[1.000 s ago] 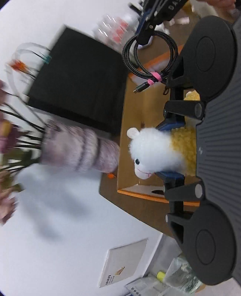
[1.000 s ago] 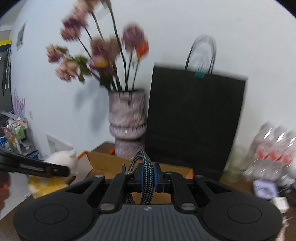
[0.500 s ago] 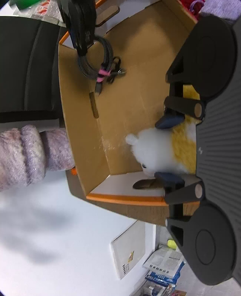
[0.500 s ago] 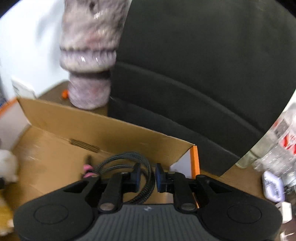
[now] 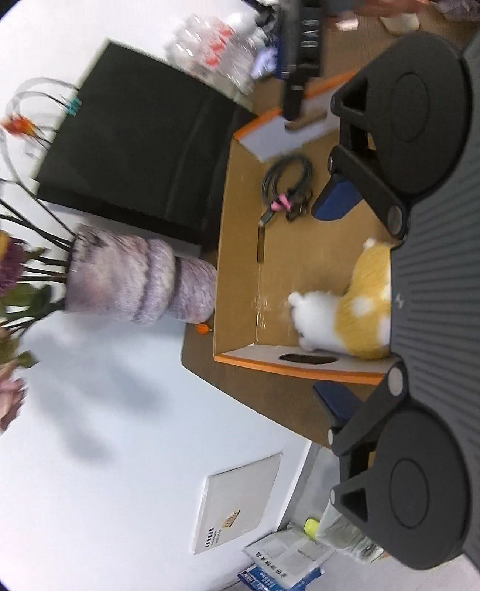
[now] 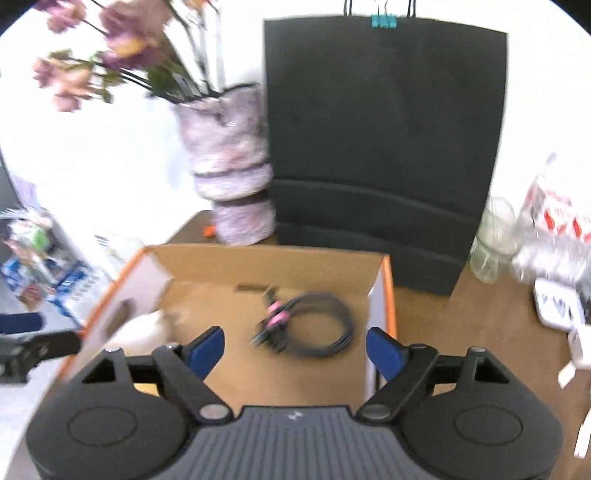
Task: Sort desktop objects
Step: 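Grasp the lavender pouch with the left tool while the right tool approaches the white cube charger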
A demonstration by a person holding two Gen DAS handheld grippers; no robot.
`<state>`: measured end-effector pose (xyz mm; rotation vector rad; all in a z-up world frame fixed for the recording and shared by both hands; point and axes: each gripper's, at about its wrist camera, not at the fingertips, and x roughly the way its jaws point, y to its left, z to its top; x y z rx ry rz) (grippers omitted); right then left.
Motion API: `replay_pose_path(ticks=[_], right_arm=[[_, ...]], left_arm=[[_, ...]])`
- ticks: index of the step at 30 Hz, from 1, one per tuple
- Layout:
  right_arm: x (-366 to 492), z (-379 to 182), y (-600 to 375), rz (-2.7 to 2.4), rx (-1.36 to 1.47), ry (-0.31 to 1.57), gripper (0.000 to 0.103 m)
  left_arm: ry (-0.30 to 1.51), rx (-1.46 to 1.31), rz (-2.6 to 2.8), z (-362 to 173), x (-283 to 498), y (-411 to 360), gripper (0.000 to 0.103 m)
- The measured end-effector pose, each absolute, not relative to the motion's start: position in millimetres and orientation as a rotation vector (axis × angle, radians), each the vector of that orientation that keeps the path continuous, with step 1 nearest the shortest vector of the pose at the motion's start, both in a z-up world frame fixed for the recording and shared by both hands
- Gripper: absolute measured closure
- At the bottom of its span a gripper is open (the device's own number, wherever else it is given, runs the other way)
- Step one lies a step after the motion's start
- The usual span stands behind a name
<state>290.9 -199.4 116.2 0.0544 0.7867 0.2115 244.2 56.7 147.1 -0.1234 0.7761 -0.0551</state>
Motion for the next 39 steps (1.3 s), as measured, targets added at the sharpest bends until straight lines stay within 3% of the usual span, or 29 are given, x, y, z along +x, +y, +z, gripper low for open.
replay_pose_path(ticks=[2,5,11,19,21,36,39], right_arm=[[250.6,120.9,-198.8,0.226,0.078,0.767,0.018],[196.5,118.3,-195.1,0.242,0.102,0.728,0.007],[111.3,81.8,-194.5,0.223,0.138,0.746,0.007],[3.7,41.4,-190.2,0.227,0.078,0.618,0.006],[-22.2,37.5,-198.1,0.232,0.099,0.580,0.002],[-72.5,17.5,-260.8,0.187,0.157,0.479,0.000],[-60.1,13.1,-259.3,0.168,0.125,0.519,0.000]], left_arm=[[0.731,-0.143,-0.076,152.7,211.9,54.5,0.002],[0.662,-0.172,-0.113,148.1,159.4,47.2,0.000],[0.660,-0.108,-0.034,102.7,82.3,22.2,0.000],[0.610,-0.158,-0.073,56.1,-8.1,19.1,0.000],[0.621,-0.158,-0.105,50.0,-21.3,16.2,0.000],[0.645,-0.052,-0.225,37.9,-7.1,-56.8,0.000],[0.680,-0.107,-0.195,42.1,21.9,-52.1,0.007]])
